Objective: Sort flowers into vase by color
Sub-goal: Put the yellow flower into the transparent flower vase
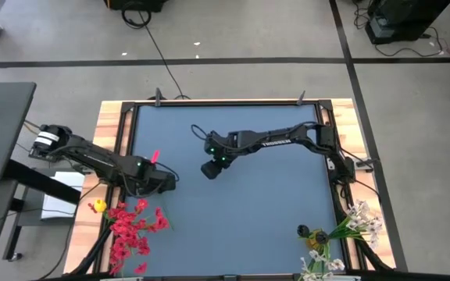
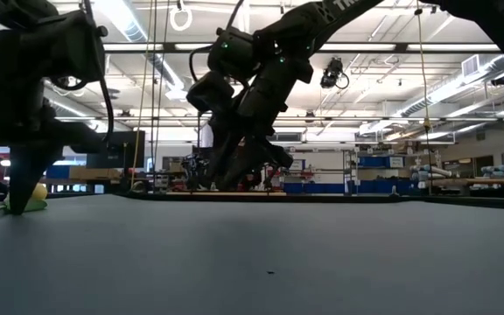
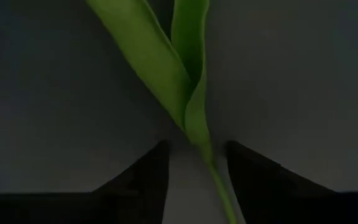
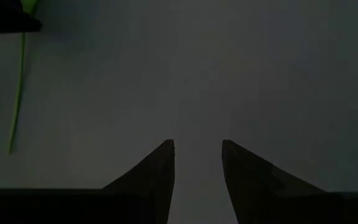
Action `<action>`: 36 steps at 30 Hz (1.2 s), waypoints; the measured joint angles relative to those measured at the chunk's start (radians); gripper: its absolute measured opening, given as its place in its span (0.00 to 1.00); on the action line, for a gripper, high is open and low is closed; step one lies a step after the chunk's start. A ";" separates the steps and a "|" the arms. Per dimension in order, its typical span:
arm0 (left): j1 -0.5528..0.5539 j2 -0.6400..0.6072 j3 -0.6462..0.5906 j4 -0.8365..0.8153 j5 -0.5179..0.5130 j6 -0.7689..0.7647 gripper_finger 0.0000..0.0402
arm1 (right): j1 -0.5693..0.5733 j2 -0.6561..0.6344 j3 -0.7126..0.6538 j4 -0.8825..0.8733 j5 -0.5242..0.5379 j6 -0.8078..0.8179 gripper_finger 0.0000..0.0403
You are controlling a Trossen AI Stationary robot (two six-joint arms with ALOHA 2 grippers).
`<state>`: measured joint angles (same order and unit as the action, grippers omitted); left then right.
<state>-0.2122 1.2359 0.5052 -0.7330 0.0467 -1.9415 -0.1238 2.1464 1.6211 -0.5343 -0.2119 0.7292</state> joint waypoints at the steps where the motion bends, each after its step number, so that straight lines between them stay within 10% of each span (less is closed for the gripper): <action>1: 0.002 -0.003 -0.001 0.000 0.000 0.005 0.39 | 0.002 0.000 0.000 0.000 0.000 -0.001 0.35; 12: 0.006 -0.003 -0.002 0.013 -0.037 0.096 0.03 | 0.010 0.000 0.000 0.000 -0.001 0.002 0.35; 22: 0.007 -0.060 0.101 -0.021 -0.147 0.344 0.03 | 0.033 0.000 0.000 0.000 -0.020 0.098 0.35; 36: 0.164 -0.458 0.136 -0.010 -0.192 0.865 0.03 | 0.145 0.000 0.000 0.067 0.100 0.415 0.35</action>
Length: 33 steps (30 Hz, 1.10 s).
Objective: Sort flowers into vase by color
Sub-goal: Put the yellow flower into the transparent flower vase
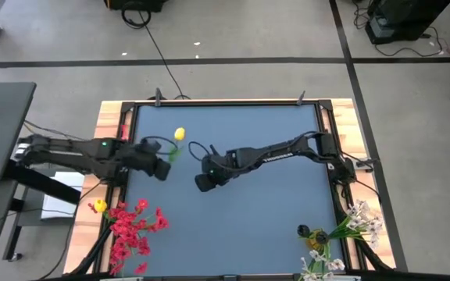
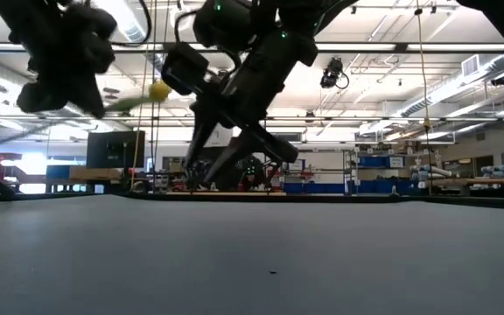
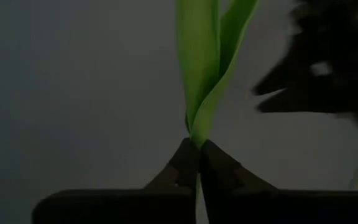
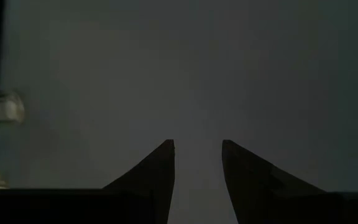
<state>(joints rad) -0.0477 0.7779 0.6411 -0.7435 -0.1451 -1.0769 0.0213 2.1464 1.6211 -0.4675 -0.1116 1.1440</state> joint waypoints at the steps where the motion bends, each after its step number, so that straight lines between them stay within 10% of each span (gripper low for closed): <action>1: 0.012 -0.030 0.000 0.004 0.021 0.022 0.03 | 0.008 0.000 0.000 0.015 0.013 0.015 0.35; 9: 0.038 -0.229 0.070 0.009 0.176 0.335 0.03 | 0.057 0.000 0.000 0.105 0.139 0.156 0.35; 16: 0.038 -0.284 0.350 -0.136 0.273 0.783 0.03 | 0.087 0.000 0.000 0.153 0.174 0.243 0.35; 23: 0.038 -0.283 0.646 -0.341 0.324 0.922 0.03 | 0.121 0.000 0.000 0.168 0.219 0.335 0.35; 33: 0.038 -0.299 0.834 -0.354 0.826 0.968 0.03 | 0.186 0.000 0.000 0.193 0.329 0.477 0.35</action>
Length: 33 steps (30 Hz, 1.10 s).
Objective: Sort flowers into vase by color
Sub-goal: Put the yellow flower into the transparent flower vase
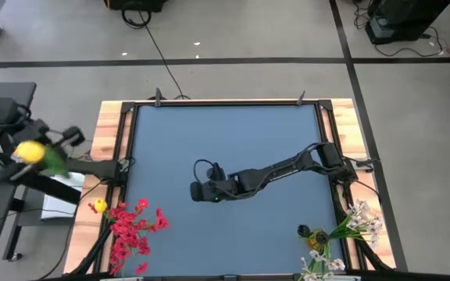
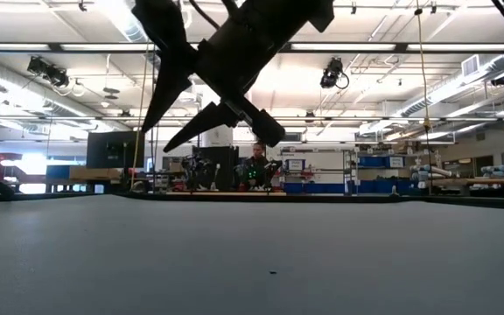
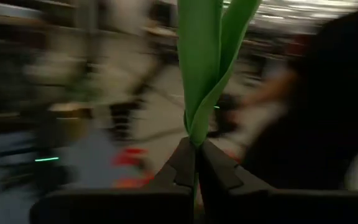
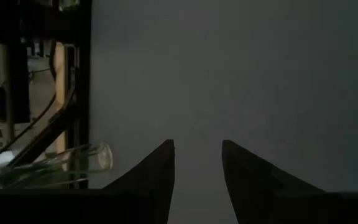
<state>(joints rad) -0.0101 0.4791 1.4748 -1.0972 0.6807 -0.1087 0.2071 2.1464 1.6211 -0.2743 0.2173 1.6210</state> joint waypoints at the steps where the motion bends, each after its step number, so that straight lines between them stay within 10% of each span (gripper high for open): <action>1: 0.000 0.001 -0.007 0.002 0.079 0.000 0.03 | 0.006 0.000 0.000 0.003 0.000 0.009 0.35; 19: 0.001 -0.001 -0.372 0.297 0.522 0.019 0.03 | 0.041 0.000 0.000 0.004 0.002 0.063 0.35; 25: 0.000 -0.002 -0.339 0.317 0.712 -0.020 0.03 | 0.031 0.000 0.000 -0.024 -0.006 0.055 0.35; 33: 0.000 -0.001 -0.290 0.443 0.718 -0.004 0.03 | -0.028 0.000 0.000 -0.028 -0.105 -0.019 0.35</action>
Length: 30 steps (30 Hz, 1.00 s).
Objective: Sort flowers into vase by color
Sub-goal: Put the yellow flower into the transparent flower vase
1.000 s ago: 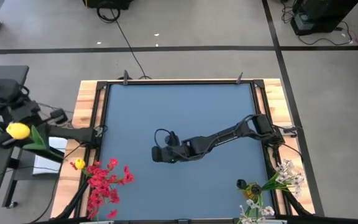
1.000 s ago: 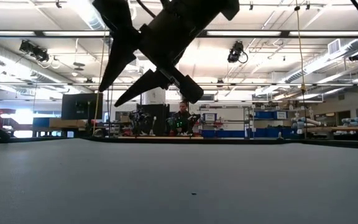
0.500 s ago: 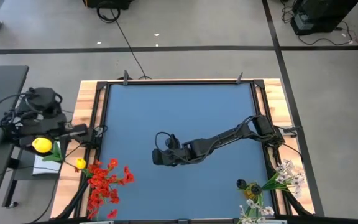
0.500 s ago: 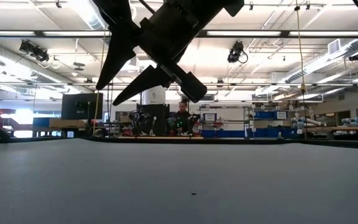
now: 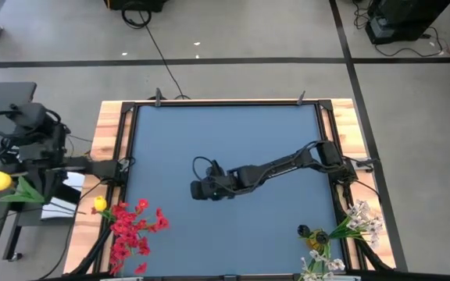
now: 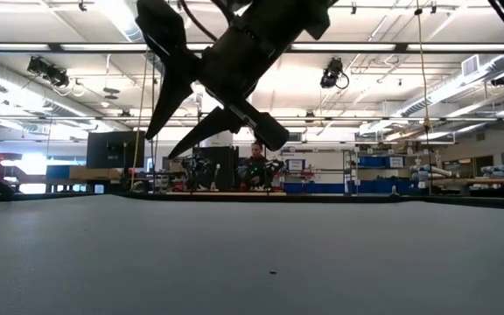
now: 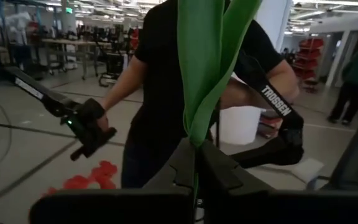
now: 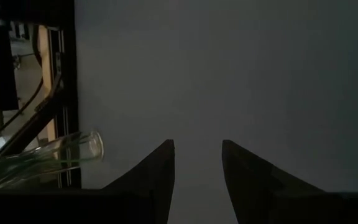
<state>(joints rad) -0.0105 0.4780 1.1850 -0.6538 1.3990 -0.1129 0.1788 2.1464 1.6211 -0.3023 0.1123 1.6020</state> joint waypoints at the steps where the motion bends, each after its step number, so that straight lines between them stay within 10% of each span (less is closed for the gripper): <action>1: 0.000 0.002 -0.010 0.014 -0.006 0.005 0.03 | -0.008 0.000 0.000 0.000 -0.015 -0.008 0.35; 10: -0.021 0.036 -0.208 0.392 -0.100 -0.220 0.03 | -0.043 0.000 0.000 -0.001 -0.063 -0.061 0.35; 19: -0.322 0.052 -0.346 0.722 -0.407 -0.404 0.03 | -0.045 0.000 0.000 -0.045 -0.077 -0.110 0.35; 30: -0.588 0.053 -0.362 0.345 -0.733 -0.123 0.03 | -0.046 0.000 0.000 -0.069 -0.110 -0.151 0.35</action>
<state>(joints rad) -0.5981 0.5313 0.8226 -0.3084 0.6656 -0.2359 0.1332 2.1464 1.6211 -0.3717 0.0023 1.4505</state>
